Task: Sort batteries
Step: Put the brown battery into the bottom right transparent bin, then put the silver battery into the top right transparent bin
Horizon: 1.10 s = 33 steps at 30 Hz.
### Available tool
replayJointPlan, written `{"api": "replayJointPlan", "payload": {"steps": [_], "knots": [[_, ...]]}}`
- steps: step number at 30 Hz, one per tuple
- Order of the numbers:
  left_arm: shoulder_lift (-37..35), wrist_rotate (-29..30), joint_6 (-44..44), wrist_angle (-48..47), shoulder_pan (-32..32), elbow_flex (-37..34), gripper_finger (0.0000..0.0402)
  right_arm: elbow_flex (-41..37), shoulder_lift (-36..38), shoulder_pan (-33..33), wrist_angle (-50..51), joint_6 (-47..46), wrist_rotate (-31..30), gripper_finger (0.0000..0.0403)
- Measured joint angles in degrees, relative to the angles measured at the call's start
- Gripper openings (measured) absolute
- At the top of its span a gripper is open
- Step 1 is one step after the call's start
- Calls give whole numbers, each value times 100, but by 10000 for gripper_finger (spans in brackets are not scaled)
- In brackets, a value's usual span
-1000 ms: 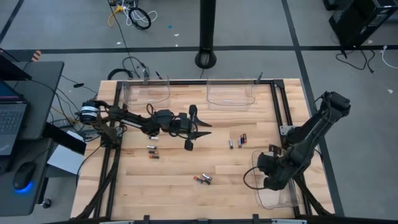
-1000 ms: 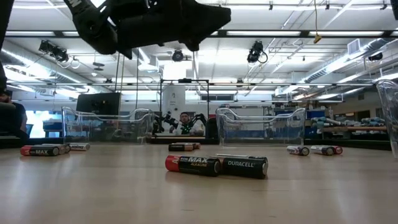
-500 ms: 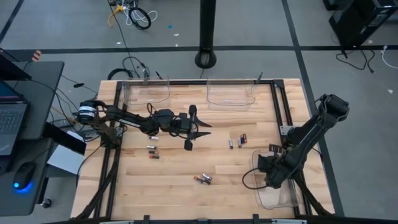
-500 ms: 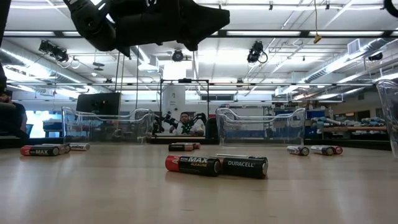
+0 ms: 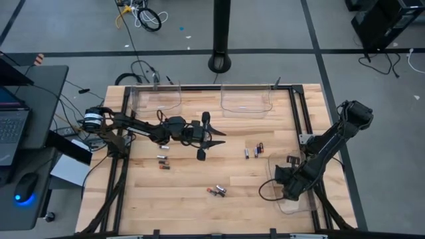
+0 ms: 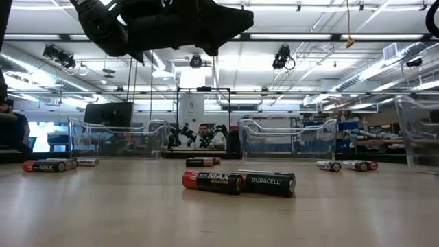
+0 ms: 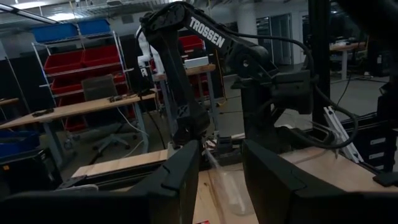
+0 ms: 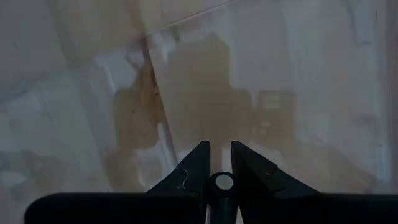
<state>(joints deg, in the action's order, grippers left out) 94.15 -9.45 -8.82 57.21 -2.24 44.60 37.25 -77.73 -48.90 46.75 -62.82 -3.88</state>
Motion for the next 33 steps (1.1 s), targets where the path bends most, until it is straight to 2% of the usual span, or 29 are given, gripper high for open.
{"api": "replayJointPlan", "payload": {"steps": [4,12,17,21,25,28,33], "knots": [[0,0,0,4,0,0,131,-3,0,0,-96,-65,73,94],[0,0,2,4,0,2,131,224,0,0,-60,-69,105,100],[0,0,-21,4,-1,2,131,861,0,0,493,-65,105,103],[-65,-2,-141,-44,0,2,131,1478,0,79,1390,-11,84,71],[-297,-2,-281,-308,-1,12,131,1757,2,549,2620,285,-63,13],[-573,-2,-291,-758,-1,20,131,1852,16,1055,3130,744,-333,16],[-1021,25,-503,-1711,-7,20,130,2051,184,1880,3002,1653,-698,8]]}}
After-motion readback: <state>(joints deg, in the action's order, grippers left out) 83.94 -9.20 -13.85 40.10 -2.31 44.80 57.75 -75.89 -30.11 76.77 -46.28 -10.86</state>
